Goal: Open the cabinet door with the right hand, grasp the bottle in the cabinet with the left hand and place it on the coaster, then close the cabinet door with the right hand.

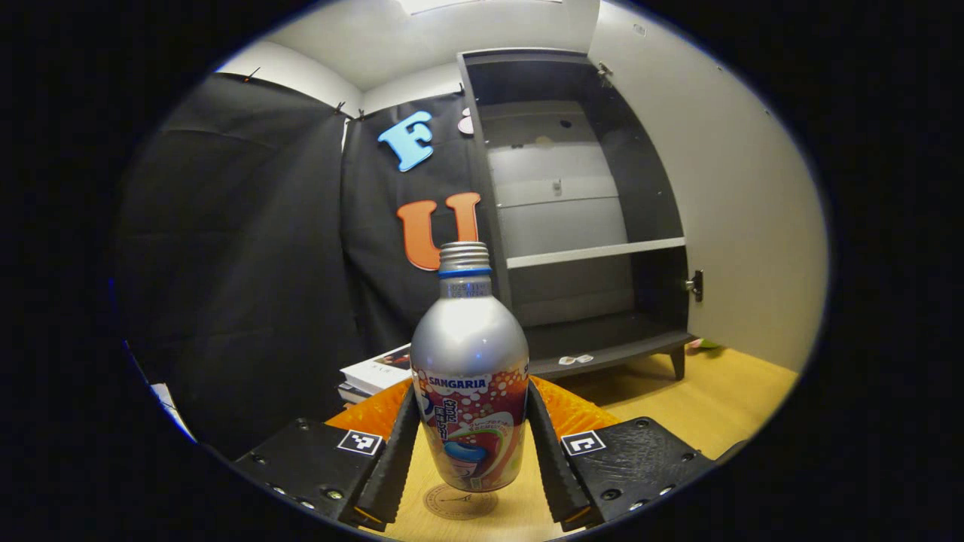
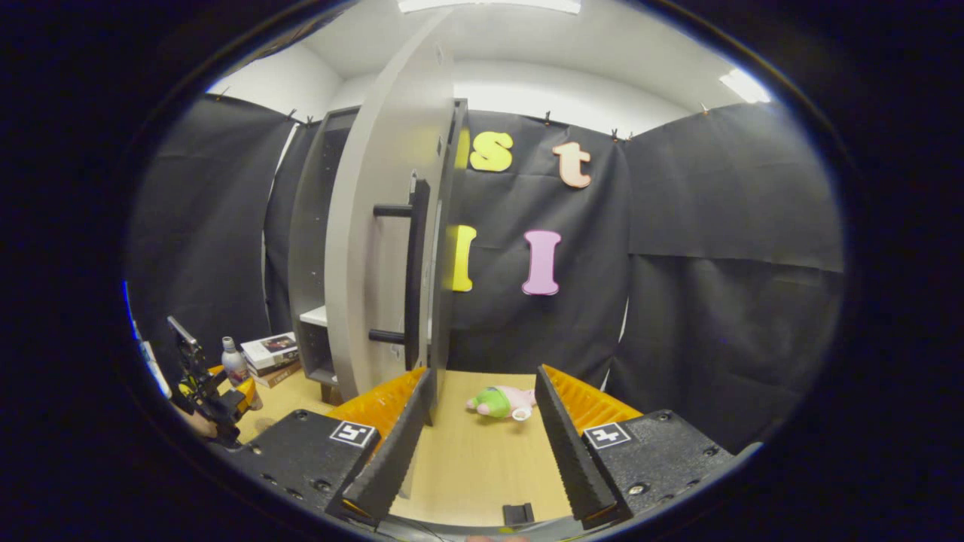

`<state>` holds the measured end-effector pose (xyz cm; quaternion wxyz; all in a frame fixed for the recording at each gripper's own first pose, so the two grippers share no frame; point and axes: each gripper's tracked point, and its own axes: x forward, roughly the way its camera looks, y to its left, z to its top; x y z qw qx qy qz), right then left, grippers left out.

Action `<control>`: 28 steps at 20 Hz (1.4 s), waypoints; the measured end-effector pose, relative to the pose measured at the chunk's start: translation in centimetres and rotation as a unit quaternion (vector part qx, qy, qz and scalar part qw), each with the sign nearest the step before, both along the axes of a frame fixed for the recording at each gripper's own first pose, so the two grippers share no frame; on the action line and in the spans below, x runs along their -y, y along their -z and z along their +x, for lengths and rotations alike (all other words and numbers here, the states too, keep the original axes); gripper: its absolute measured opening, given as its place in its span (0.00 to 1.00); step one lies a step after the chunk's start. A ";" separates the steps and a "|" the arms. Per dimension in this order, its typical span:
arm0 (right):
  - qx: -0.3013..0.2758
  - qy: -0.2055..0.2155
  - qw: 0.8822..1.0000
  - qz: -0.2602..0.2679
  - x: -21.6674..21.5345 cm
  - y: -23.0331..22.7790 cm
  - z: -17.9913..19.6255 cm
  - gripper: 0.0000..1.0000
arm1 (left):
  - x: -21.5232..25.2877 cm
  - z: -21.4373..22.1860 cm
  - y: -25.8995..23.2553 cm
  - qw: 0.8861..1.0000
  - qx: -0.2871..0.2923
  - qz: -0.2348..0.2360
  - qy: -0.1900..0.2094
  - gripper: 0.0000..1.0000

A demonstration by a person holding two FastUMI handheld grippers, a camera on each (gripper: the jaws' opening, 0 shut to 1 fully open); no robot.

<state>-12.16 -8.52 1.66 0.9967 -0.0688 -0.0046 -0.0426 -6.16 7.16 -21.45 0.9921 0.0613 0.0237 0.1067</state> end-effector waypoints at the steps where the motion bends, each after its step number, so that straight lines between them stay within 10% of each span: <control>1: -0.006 -0.001 1.000 -0.005 -0.4 0.3 0.2 0.86 | -0.7 0.1 1.2 1.000 -0.006 -0.005 -0.006 0.71; 16: -0.052 0.015 0.998 -0.018 -1.4 2.5 3.0 0.84 | -3.6 1.0 11.1 0.999 -0.035 -0.034 -0.015 0.71; 23: -0.057 0.016 0.998 -0.023 -1.4 2.8 3.5 0.83 | -3.9 0.8 11.6 0.999 -0.010 -0.041 -0.017 0.80; 24: -0.056 0.015 0.998 -0.022 -1.5 2.8 3.5 0.83 | -4.4 0.6 11.7 0.999 -0.010 -0.039 -0.028 1.00; 28: -0.057 0.007 0.998 -0.021 -1.5 2.8 3.7 0.83 | -4.3 -0.6 11.3 0.999 -0.019 -0.021 -0.030 0.97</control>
